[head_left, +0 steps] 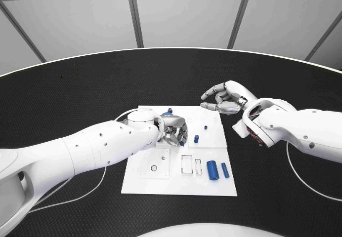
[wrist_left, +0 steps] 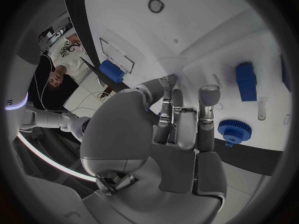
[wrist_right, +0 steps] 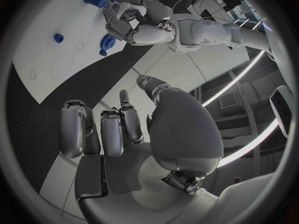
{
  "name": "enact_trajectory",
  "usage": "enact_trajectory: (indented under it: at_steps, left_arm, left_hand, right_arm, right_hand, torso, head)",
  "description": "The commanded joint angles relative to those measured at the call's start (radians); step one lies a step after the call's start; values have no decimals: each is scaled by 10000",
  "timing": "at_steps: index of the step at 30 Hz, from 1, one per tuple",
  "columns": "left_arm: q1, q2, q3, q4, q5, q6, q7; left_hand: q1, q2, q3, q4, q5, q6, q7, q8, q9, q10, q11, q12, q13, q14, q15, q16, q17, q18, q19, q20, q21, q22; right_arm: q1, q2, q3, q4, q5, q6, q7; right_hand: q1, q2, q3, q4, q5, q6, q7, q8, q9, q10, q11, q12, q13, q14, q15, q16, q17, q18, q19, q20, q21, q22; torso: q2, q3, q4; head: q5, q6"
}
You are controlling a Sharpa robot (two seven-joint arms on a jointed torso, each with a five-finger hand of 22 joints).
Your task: Assemble the parts on the task board
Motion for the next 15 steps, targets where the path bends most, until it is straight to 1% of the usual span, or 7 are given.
enact_trajectory:
  at_steps: [1, 2, 4, 7, 11, 15]
  left_arm:
    - [-1, -6, -51, -2, -2, -35, -8]
    - [-1, -7, -63, -5, -2, -64, -13]
    - [-1, -10, -77, -11, -2, -125, -20]
    - [-1, -16, -91, -26, -3, -204, -30]
    - [-1, -25, -99, -33, -3, -261, -38]
    - [-1, -39, -102, -24, -3, -324, -23]
  left_hand:
    - [-38, 151, 25, 98, 22, 126, 16, -40, -36, 73, -10, -67, -23, 45, 8, 69, 4, 103, 88, -5, 13, 4]
    - [-61, 193, 38, 136, 21, 136, 16, -37, -31, 76, -11, -76, -28, 51, 7, 70, 14, 104, 88, -6, 12, 2]
    - [-85, 248, 58, 184, 22, 141, 17, -37, -26, 81, -11, -87, -35, 60, 6, 71, 31, 100, 98, -7, 22, 14]
    - [-84, 322, 101, 225, 29, 148, 17, -35, -18, 91, -11, -99, -43, 73, 5, 74, 49, 93, 121, -8, 47, 40]
    - [-87, 353, 121, 247, 29, 146, 20, -37, -15, 95, -7, -107, -48, 75, 6, 74, 45, 91, 128, -9, 53, 45]
    - [-98, 378, 135, 274, 24, 147, 25, -37, -10, 98, 1, -115, -52, 72, 9, 73, 30, 90, 130, -8, 52, 43]
  right_arm:
    - [1, -1, 0, 0, 0, 0, -1]
    - [1, -2, 0, -1, 0, 1, -2]
    - [1, -2, 0, -2, 0, 1, -2]
    - [1, -1, 0, -5, 0, 3, -1]
    - [1, 2, 0, -10, 0, 7, -1]
    - [1, 9, 0, -18, 0, 12, 0]
  right_hand:
    - [-22, 36, 2, 62, 66, 64, -29, 21, -10, 35, -14, 48, 938, 838, -52, -9, 1685, 89, 258, -59, 14, 582]
    - [-22, 36, 2, 62, 66, 64, -29, 21, -10, 35, -14, 48, 938, 838, -52, -9, 1685, 89, 258, -59, 14, 582]
    - [-22, 36, 2, 62, 66, 64, -29, 21, -10, 35, -14, 48, 938, 838, -52, -9, 1685, 89, 258, -59, 14, 582]
    - [-31, 43, 3, 71, 66, 74, -30, 29, -10, 44, -15, 58, 948, 838, -53, -9, 1686, 87, 260, -60, 18, 587]
    - [-31, 43, 3, 71, 66, 74, -30, 29, -10, 44, -15, 58, 948, 838, -53, -9, 1686, 87, 260, -60, 18, 587]
    - [-31, 43, 3, 71, 66, 74, -30, 29, -10, 44, -15, 58, 948, 838, -53, -9, 1686, 87, 260, -60, 18, 587]
  torso:
    - [-3, 4, -1]
    - [1, 9, -6]
    - [0, 4, -5]
    - [-2, 5, -5]
    - [0, -4, -4]
    - [4, -5, -1]
  head:
    - [-6, 1]
    - [-11, -1]
    - [-11, 4]
    - [-9, 6]
    - [-12, 11]
    - [-4, 20]
